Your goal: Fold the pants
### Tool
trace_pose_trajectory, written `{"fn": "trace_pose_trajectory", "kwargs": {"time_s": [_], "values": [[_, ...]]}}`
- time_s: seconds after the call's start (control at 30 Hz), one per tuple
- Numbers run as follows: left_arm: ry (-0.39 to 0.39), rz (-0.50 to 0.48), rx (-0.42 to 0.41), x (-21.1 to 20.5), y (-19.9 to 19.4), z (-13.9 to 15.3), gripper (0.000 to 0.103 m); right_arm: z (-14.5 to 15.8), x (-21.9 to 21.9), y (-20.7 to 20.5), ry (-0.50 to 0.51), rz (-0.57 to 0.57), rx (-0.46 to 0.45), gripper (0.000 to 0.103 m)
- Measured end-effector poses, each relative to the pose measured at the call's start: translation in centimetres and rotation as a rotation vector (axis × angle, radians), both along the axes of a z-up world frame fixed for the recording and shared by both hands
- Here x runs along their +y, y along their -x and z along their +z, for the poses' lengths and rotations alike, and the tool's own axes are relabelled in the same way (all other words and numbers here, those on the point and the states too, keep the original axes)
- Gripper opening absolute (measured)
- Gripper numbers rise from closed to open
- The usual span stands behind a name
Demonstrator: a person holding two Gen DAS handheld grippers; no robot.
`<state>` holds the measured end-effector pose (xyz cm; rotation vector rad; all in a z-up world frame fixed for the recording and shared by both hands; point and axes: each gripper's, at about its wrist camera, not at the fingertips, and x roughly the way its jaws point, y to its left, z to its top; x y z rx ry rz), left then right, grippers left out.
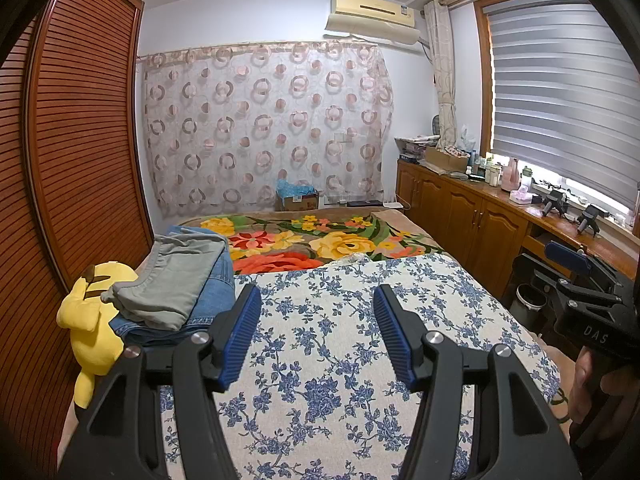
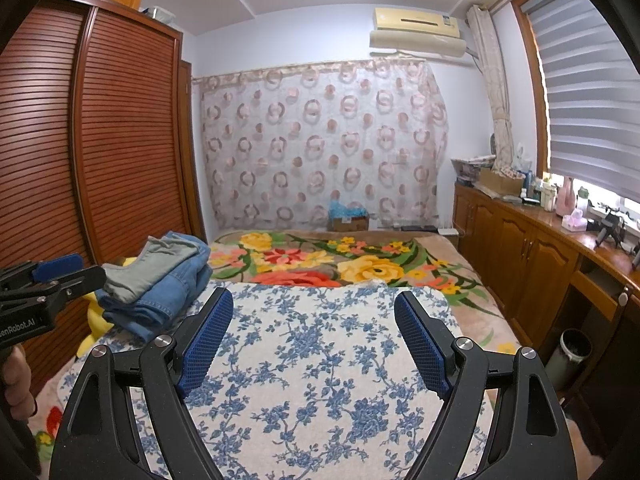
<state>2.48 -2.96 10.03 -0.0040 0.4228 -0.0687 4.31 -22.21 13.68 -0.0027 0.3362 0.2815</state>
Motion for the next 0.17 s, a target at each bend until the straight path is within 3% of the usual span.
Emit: {"fn": "trace_pose_trajectory", "kwargs": {"time_s": [0.17], "values": [[0.0, 0.0, 0.0, -0.01, 0.02, -0.02, 0.059, 0.0, 0.01, 0.0, 0.0, -0.001, 0.001, 0.085]]}}
